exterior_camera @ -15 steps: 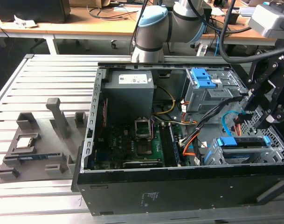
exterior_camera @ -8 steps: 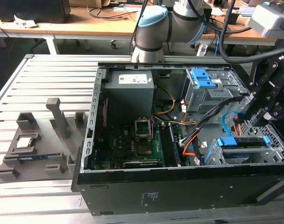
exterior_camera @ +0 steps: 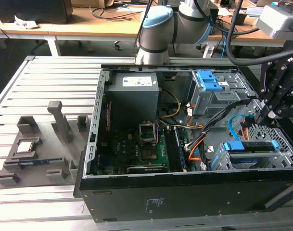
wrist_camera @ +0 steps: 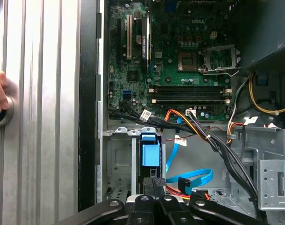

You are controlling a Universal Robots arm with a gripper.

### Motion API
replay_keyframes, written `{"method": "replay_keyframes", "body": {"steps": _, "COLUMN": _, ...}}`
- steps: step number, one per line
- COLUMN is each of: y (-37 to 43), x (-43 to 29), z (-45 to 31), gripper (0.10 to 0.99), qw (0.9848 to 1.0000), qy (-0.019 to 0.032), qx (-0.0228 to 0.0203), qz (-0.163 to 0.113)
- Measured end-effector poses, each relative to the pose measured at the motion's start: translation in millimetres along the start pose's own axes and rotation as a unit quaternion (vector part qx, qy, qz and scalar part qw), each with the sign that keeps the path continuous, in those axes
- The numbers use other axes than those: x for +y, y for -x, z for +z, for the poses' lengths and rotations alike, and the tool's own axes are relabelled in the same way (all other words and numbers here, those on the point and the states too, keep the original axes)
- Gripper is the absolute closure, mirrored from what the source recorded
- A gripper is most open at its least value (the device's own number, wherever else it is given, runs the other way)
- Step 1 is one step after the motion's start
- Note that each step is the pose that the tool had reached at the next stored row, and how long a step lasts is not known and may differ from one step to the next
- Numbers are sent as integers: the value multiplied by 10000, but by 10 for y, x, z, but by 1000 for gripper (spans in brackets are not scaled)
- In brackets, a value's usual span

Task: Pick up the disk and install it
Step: 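Insert the disk into the insertion slot, then insert the first disk wire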

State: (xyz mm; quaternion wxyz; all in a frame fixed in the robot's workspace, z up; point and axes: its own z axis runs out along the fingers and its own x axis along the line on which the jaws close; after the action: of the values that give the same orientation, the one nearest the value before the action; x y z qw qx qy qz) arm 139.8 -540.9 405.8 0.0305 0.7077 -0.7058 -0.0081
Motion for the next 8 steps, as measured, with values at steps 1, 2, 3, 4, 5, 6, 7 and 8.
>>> {"method": "replay_keyframes", "body": {"steps": 1, "y": 0, "x": 0, "z": 0, "gripper": 980, "qw": 10000, "qy": 0, "qx": 0, "qz": 0}}
{"method": "replay_keyframes", "body": {"steps": 2, "y": 0, "x": 0, "z": 1, "gripper": 980, "qw": 10000, "qy": 0, "qx": 0, "qz": 0}}
{"method": "replay_keyframes", "body": {"steps": 3, "y": 0, "x": 0, "z": 1, "gripper": 980, "qw": 10000, "qy": 0, "qx": 0, "qz": 0}}
{"method": "replay_keyframes", "body": {"steps": 4, "y": 0, "x": 0, "z": 1, "gripper": 980, "qw": 10000, "qy": 0, "qx": 0, "qz": 0}}
{"method": "replay_keyframes", "body": {"steps": 5, "y": 0, "x": 0, "z": 1, "gripper": 980, "qw": 10000, "qy": 0, "qx": 0, "qz": 0}}
{"method": "replay_keyframes", "body": {"steps": 6, "y": 0, "x": 0, "z": 2, "gripper": 980, "qw": 10000, "qy": 0, "qx": 0, "qz": 0}}
{"method": "replay_keyframes", "body": {"steps": 7, "y": 0, "x": 0, "z": 2, "gripper": 980, "qw": 10000, "qy": 0, "qx": 0, "qz": 0}}
{"method": "replay_keyframes", "body": {"steps": 8, "y": 0, "x": 0, "z": 3, "gripper": 980, "qw": 10000, "qy": 0, "qx": 0, "qz": 0}}
